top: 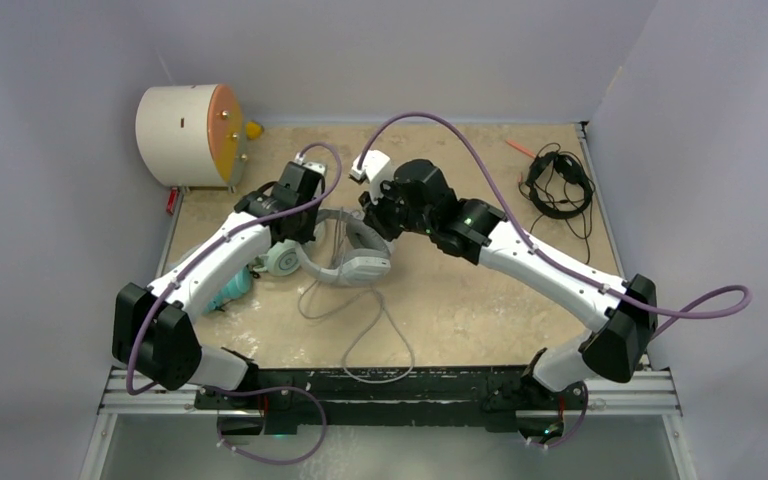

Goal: Wrap the headphones
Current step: Wrap the headphones cable around the headphones.

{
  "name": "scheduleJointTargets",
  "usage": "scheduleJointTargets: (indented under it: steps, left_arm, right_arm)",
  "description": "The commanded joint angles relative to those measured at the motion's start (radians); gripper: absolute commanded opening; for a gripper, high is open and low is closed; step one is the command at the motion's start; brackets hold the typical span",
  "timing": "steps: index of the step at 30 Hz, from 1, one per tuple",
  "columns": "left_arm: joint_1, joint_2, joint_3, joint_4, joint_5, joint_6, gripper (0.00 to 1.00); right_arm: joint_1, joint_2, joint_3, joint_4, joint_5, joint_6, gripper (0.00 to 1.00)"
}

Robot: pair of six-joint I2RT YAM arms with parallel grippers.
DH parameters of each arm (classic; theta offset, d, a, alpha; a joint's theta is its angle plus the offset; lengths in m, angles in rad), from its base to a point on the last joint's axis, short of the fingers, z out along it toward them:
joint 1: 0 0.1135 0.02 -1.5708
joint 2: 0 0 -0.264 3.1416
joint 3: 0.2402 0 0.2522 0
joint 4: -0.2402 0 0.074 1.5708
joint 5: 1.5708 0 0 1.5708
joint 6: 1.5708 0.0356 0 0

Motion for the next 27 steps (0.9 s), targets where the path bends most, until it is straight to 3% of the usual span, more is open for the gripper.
scheduleJointTargets:
  steps: [1, 5, 11, 17, 22, 27]
  left_arm:
    - [-0.006, -0.042, 0.007, 0.032, 0.035, -0.019, 0.00]
    - [-0.005, -0.043, 0.015, 0.042, 0.066, -0.069, 0.00]
    - [0.010, -0.045, 0.076, 0.048, 0.184, -0.147, 0.00]
    - [0.070, -0.057, 0.152, 0.014, 0.350, -0.208, 0.00]
    - [0.074, -0.070, 0.277, -0.106, 0.372, -0.239, 0.00]
    - [0.079, -0.088, 0.368, -0.166, 0.377, -0.261, 0.00]
  right_arm:
    - [-0.011, -0.048, 0.008, 0.021, -0.038, -0.001, 0.21]
    - [-0.011, -0.153, -0.141, 0.116, -0.109, 0.019, 0.28]
    - [-0.017, -0.272, -0.305, 0.149, -0.081, 0.070, 0.29]
    - [-0.024, -0.416, -0.414, 0.161, 0.009, 0.105, 0.36]
    - [-0.031, -0.511, -0.470, 0.182, 0.098, 0.112, 0.39]
    - [-0.032, -0.614, -0.622, 0.341, 0.192, 0.178, 0.43]
